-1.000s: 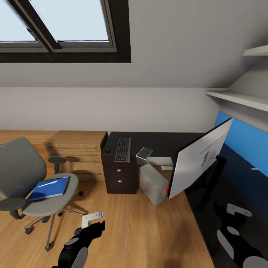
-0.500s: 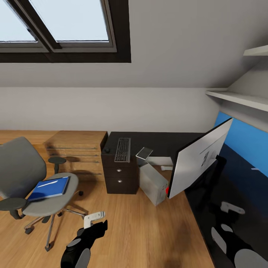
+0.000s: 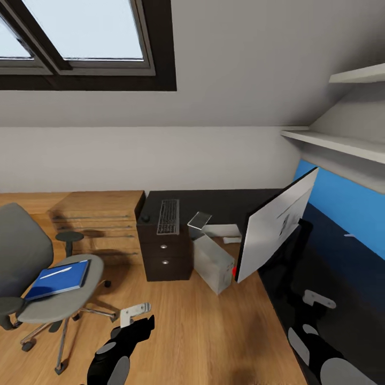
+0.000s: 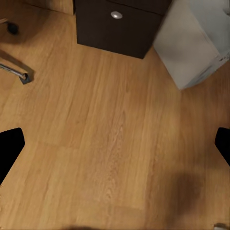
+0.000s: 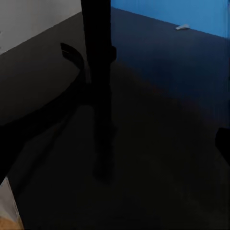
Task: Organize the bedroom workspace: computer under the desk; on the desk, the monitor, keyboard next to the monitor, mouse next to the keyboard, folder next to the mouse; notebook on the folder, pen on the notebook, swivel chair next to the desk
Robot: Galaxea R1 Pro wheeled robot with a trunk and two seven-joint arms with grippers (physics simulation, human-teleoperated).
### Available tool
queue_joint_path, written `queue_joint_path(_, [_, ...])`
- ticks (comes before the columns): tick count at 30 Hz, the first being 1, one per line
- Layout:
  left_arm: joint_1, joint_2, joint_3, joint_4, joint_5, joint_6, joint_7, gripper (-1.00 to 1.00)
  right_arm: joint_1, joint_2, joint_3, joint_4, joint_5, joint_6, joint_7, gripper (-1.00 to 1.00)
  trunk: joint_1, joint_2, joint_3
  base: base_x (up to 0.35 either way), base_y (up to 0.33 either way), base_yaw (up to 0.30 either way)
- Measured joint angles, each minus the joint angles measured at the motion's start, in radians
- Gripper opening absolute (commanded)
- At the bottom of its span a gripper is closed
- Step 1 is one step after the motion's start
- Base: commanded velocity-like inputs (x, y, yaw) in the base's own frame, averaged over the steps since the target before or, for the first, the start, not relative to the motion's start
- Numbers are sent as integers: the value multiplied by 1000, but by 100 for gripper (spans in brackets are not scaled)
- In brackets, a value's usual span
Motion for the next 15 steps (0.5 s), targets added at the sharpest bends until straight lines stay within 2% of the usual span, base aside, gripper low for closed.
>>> queue_joint_path(5, [0,0,-1,1,0,0,0,100,0,0,0,0,0,0,0,100,0,0,0,0,78,-51])
queue_joint_path(15, [0,0,-1,1,0,0,0,100,0,-1,0,-2,2,0,0,100,0,0,0,0,7,-4])
